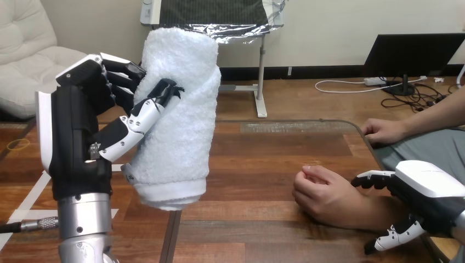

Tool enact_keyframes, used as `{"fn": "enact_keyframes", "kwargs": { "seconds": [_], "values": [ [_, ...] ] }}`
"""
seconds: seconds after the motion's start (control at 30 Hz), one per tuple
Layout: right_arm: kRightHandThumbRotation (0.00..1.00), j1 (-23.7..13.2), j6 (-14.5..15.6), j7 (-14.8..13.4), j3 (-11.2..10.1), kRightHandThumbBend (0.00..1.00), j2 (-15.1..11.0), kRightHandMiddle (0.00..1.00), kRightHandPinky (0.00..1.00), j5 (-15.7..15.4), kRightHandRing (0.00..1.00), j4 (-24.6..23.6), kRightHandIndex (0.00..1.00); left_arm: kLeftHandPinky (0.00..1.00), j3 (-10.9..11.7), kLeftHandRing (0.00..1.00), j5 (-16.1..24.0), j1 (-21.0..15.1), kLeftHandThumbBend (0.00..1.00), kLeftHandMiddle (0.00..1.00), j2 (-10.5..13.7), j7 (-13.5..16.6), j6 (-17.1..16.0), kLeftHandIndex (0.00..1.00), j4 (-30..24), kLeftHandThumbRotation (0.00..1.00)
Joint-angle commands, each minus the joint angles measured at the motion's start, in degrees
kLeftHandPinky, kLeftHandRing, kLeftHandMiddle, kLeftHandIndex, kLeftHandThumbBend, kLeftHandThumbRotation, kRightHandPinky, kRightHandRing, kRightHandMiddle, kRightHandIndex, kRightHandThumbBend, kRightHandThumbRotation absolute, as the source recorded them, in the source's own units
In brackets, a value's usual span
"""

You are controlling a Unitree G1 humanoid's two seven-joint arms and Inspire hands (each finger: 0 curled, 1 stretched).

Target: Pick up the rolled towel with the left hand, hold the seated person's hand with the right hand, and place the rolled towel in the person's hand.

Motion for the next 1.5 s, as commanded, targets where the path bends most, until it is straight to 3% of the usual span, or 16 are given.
{"fn": "enact_keyframes", "kwargs": {
  "seconds": [0.0, 0.63, 1.03, 1.33, 1.47],
  "values": [
    [0.21, -4.1, -0.1, -1.8, 1.3, 1.0, -0.2, 0.8, 0.71, -0.5, 0.8, 2.5, 0.8, 0.18, 0.0, 0.24, -0.6, -2.5, 0.48, 0.31, -0.1, -0.1, -1.8, 0.37, -0.7, 0.0],
    [0.23, -9.1, -0.5, -5.4, 4.7, 1.0, -0.3, 0.79, 0.7, -3.7, 0.79, 8.9, 0.79, 0.18, 0.6, 0.24, -0.6, -2.6, 0.48, 0.31, 0.4, -0.8, -2.6, 0.37, -0.1, 0.0],
    [0.28, -12.1, 2.6, -3.6, 6.4, 1.0, -0.9, 0.81, 0.71, -4.9, 0.81, 10.8, 0.81, 0.18, 0.9, 0.24, -0.4, -2.6, 0.47, 0.31, 0.5, -1.0, -2.8, 0.36, 0.0, 0.0],
    [0.31, -14.8, 2.8, -4.7, 8.1, 1.0, -1.3, 0.81, 0.69, -5.9, 0.8, 14.8, 0.81, 0.18, 1.1, 0.24, -0.3, -2.6, 0.48, 0.31, 0.8, -1.1, -3.2, 0.36, 0.3, 0.0],
    [0.34, -16.0, 4.1, -3.5, 8.8, 1.0, -1.4, 0.82, 0.68, -6.3, 0.8, 16.0, 0.82, 0.18, 1.1, 0.24, -0.5, -2.5, 0.48, 0.31, 0.7, -1.0, -3.3, 0.36, 0.2, 0.0]
  ]
}}
